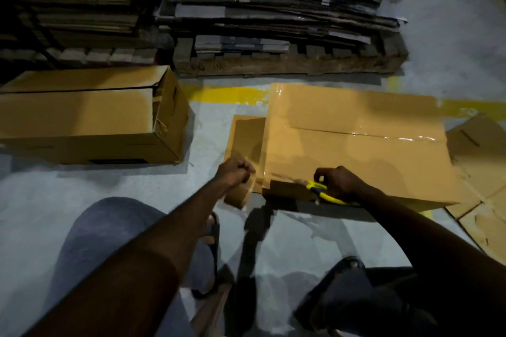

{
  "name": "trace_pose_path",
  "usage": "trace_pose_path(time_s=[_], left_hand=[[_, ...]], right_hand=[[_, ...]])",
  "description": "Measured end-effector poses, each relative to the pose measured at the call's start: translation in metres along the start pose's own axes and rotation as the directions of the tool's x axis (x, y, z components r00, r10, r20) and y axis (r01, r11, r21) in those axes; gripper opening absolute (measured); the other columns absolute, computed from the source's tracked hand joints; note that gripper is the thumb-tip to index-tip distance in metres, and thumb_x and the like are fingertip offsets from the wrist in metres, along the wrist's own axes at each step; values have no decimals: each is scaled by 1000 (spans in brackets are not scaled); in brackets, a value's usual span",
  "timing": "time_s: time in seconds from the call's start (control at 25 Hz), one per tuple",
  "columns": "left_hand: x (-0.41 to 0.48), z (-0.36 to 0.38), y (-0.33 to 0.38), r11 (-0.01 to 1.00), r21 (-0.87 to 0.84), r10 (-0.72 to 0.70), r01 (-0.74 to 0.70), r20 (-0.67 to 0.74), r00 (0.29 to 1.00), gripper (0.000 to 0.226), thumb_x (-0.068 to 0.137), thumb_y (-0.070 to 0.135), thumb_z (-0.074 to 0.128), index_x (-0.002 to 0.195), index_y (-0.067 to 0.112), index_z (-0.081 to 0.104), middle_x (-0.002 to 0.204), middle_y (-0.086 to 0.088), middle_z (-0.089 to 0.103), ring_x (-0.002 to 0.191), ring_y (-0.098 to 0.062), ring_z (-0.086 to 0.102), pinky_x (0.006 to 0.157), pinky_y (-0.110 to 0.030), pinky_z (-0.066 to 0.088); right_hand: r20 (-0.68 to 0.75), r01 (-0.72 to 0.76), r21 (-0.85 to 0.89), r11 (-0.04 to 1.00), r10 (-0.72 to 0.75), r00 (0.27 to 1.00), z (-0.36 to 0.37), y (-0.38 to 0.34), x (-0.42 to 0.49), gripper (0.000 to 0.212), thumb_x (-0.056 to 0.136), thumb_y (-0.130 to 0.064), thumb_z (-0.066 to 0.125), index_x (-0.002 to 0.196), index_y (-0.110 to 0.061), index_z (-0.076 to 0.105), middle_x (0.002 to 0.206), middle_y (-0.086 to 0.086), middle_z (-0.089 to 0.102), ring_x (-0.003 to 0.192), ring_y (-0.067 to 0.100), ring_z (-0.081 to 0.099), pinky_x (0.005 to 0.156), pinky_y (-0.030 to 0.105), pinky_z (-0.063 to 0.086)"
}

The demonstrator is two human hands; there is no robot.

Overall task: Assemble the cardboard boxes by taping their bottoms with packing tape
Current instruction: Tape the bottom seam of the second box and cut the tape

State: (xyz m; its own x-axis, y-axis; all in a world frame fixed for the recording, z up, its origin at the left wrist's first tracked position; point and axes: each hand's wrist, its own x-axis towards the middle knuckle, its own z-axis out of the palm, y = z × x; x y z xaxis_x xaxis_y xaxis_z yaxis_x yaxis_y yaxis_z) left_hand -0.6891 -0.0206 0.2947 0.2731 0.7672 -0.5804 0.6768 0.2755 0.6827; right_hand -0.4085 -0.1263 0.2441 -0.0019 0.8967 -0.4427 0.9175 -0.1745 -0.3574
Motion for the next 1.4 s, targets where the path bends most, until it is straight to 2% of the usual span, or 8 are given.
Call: trace_pose_path(time_s=[0.2,0.4,0.56,0.64,0.72,0.88,1.0,1.4], left_hand=[[3,-53,51,941,262,221,-217,12,975,33,75,-9,60,88,19,70,92,8,64,91,-14,59,67,-20,40],[34,-86,66,875,389,306,-288,17,952,32,75,-4,72,85,26,67,84,7,62,101,-32,63,70,-19,40],[60,-93,69,868,417,312,-269,-37,949,30,73,-3,72,81,26,67,93,0,64,105,-24,62,74,-21,41],[66,-93,74,860,420,341,-291,-47,939,31,72,-4,70,81,26,67,97,0,65,108,-23,60,76,-21,40],[68,-95,78,862,405,359,-305,-62,931,33,72,-3,70,80,29,67,108,1,68,111,-19,58,78,-20,39],[73,-92,81,849,426,377,-311,-79,923,36,71,-1,69,75,34,63,115,2,67,109,-19,59,75,-23,42],[77,-93,77,856,427,354,-291,-73,933,36,70,0,71,71,34,63,116,0,66,108,-20,59,74,-24,42],[73,-96,79,875,390,357,-286,-122,926,42,72,-3,68,68,38,60,122,-2,64,109,-21,60,80,-32,55]], right_hand=[[-280,-274,169,947,313,908,-4,2,22,41,85,-48,67,110,-19,52,91,17,70,82,40,64,66,38,52],[-345,-354,208,912,408,846,4,9,51,33,91,-27,64,114,-8,51,99,23,65,85,41,63,70,45,55],[-324,-441,40,897,429,843,8,14,65,33,95,-26,59,120,-4,56,114,25,56,98,43,55,80,48,51],[-370,-440,-124,889,370,852,10,9,64,34,89,-26,66,116,-6,59,114,21,54,99,42,52,78,46,50],[-352,-201,-173,964,130,927,18,-12,66,38,85,-25,68,117,-7,60,114,19,55,99,39,54,79,45,49],[-188,145,-223,964,-188,964,58,-66,80,62,85,-65,56,123,-16,54,125,12,55,114,29,51,92,43,47],[-234,87,-236,968,-143,962,74,-78,92,75,77,-81,51,120,-20,52,127,9,52,117,27,47,97,42,43],[-299,-25,-396,918,-104,949,87,-95,106,77,67,-65,74,121,-18,47,115,14,50,97,30,50,81,42,46]])
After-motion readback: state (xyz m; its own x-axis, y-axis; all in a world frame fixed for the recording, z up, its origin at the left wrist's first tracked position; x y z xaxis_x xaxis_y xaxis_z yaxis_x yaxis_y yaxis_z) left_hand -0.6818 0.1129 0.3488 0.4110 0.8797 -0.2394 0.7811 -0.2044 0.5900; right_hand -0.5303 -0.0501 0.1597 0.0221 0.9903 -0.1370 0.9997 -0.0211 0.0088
